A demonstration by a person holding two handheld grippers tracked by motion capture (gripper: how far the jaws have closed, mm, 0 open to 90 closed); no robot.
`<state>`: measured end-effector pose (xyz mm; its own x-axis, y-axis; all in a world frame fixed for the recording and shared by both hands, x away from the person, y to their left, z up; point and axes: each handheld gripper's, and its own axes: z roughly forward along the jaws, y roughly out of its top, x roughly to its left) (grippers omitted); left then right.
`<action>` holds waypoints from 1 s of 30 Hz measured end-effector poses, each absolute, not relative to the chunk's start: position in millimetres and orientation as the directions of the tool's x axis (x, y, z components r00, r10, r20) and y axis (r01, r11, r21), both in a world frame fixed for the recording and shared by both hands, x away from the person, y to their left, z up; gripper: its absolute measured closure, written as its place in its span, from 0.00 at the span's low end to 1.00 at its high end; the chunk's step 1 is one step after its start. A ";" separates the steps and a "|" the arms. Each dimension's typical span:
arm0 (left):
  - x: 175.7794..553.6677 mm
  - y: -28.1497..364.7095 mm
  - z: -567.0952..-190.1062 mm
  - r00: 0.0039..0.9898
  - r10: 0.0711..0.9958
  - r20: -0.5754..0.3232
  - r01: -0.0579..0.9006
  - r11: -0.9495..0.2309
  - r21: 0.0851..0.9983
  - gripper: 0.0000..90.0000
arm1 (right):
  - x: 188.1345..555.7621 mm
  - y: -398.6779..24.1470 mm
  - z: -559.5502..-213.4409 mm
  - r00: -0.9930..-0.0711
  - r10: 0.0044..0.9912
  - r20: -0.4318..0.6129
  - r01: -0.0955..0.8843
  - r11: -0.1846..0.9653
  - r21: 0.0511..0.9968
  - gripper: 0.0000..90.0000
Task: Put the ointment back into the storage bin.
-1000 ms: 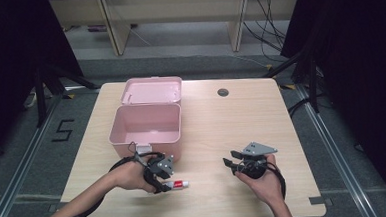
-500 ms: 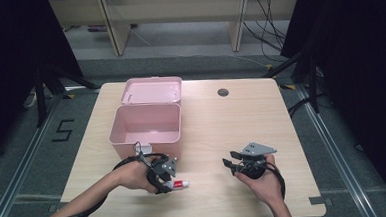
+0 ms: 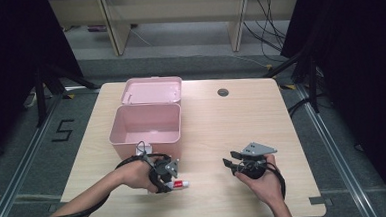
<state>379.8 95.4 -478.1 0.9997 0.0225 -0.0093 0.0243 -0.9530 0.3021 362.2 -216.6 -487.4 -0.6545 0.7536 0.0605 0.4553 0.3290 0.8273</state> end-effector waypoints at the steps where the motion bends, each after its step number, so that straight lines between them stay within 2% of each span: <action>1: 380.4 95.3 -478.2 1.000 0.019 -0.007 0.020 -0.954 0.299 0.70 | 361.7 -216.4 -487.3 -0.649 0.758 0.063 0.461 0.326 0.825 0.63; 30: 382.3 90.2 -479.0 1.000 0.007 -0.030 0.014 -0.976 0.219 0.77 | 360.2 -216.4 -488.5 -0.640 0.764 0.085 0.481 0.311 0.820 0.63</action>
<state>382.3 90.2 -479.0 0.9995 0.0074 -0.0301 0.0139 -0.9755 0.2195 360.2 -216.4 -488.5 -0.6400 0.7636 0.0855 0.4806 0.3111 0.8199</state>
